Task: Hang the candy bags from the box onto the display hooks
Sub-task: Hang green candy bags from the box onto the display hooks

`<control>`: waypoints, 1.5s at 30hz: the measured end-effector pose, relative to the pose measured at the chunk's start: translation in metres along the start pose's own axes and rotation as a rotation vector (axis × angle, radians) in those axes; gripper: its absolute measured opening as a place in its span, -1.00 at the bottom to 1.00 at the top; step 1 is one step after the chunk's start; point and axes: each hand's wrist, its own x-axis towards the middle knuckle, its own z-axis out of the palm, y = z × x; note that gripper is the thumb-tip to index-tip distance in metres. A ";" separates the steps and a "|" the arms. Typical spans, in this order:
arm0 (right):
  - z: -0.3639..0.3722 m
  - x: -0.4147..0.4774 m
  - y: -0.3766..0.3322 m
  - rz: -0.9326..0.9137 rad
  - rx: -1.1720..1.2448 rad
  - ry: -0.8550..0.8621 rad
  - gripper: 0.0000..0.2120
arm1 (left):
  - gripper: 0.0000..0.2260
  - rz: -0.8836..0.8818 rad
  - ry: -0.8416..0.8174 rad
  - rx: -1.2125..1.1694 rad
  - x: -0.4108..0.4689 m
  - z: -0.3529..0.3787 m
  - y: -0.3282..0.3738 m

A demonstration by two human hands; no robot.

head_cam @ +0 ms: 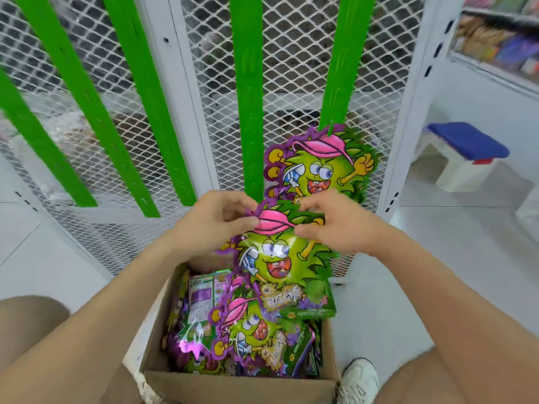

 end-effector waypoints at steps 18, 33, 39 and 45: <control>-0.078 -0.006 0.006 -0.224 0.024 0.587 -0.84 | -0.65 0.188 0.304 0.115 0.086 0.032 0.138; -0.089 0.018 -0.014 -0.309 0.151 1.117 -0.75 | -0.73 0.153 0.191 0.168 0.103 0.024 0.162; -0.085 0.019 -0.021 -0.311 0.126 1.112 -0.75 | -0.72 0.192 0.178 0.134 0.100 0.021 0.154; -0.079 0.020 -0.021 -0.320 0.139 1.037 -0.76 | -0.74 0.159 0.181 0.074 0.103 0.020 0.145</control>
